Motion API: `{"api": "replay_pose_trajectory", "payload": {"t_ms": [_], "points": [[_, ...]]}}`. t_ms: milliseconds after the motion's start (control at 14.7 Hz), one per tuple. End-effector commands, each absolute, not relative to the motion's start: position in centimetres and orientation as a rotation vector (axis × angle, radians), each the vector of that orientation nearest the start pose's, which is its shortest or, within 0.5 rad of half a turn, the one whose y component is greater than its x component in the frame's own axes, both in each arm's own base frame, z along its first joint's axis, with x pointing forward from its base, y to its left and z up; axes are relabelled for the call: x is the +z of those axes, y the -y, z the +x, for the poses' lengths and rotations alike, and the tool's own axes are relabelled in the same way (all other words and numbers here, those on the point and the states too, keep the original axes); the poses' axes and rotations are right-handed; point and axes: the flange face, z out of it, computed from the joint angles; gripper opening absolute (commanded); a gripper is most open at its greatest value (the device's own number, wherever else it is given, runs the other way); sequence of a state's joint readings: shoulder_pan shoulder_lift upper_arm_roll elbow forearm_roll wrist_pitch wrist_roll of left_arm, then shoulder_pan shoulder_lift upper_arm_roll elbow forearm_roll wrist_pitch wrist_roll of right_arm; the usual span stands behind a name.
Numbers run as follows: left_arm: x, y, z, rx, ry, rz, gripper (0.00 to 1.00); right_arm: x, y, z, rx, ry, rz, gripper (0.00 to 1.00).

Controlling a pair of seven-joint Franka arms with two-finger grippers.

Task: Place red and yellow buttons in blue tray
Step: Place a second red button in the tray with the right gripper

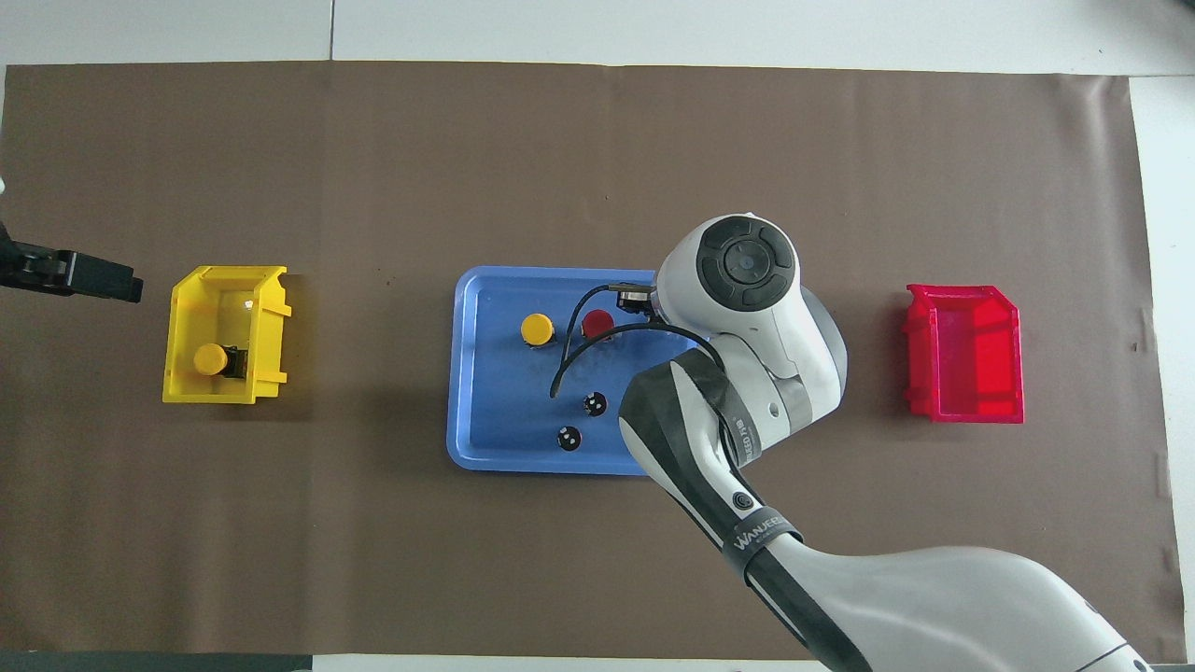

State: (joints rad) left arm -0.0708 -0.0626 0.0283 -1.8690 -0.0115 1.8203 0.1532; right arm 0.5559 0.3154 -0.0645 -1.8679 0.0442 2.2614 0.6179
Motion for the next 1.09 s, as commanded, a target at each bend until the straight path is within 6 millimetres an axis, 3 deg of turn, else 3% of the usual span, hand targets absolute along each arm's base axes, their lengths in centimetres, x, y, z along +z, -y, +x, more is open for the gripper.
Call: {"api": "replay_pose_trajectory", "payload": {"t_ms": [0,68,136,273,409,545,750,886,1023], "points": [[48.9,0.8,52.2,-0.054,-0.122,-3.159,0.80,35.7,-29.6,55.1,-0.099,-0.225,-3.054,0.44],[47.3,0.1,52.3,-0.059,-0.099,-3.159,0.75,36.1,-29.2,55.5,-0.099,-0.213,-3.060,0.82],[45.8,0.1,52.5,-0.061,-0.098,-3.157,0.74,36.8,-28.7,56.0,-0.099,-0.214,-3.061,1.00],[43.0,0.3,53.2,-0.078,-0.095,-3.156,0.72,40.6,-27.2,57.6,-0.075,-0.257,-3.066,1.00],[41.6,0.2,53.0,-0.069,-0.092,-3.156,0.69,46.1,-24.8,59.4,-0.038,-0.321,-3.071,1.00],[40.4,0.5,52.8,-0.071,-0.099,-3.154,0.69,51.8,-20.7,59.5,0.002,-0.357,-3.084,1.00],[38.4,0.5,52.4,-0.083,-0.105,-3.152,0.69,59.2,-10.1,57.3,0.053,-0.239,-3.094,1.00],[38.1,0.1,52.3,-0.078,-0.100,-3.152,0.69,61.7,-3.3,55.2,0.127,-0.129,-3.126,1.00],[37.4,0.0,51.7,-0.054,-0.093,-3.154,0.69,63.3,1.3,53.6,0.152,-0.001,-3.175,1.00]]}}
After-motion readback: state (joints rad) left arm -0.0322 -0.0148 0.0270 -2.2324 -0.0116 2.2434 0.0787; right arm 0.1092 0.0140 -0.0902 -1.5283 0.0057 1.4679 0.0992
